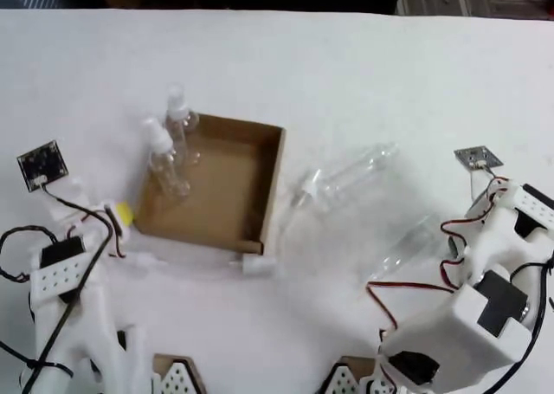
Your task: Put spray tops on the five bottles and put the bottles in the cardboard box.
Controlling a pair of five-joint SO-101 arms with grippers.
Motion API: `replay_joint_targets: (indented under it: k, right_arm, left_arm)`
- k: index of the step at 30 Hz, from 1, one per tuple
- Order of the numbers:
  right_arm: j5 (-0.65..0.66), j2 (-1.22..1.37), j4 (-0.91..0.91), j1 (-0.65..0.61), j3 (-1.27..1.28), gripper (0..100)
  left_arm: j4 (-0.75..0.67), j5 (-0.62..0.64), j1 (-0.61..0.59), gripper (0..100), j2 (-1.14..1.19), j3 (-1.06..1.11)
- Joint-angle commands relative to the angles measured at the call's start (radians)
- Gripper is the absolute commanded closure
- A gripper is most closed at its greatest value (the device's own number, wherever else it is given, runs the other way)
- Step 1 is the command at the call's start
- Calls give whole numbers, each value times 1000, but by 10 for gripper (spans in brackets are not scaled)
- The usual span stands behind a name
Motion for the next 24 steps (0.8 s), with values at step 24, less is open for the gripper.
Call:
replay_joint_targets:
  k: [24]
  right_arm:
    - [74,-124,150,177,-150,982]
  left_arm:
    - [612,14,341,763,-5,-612]
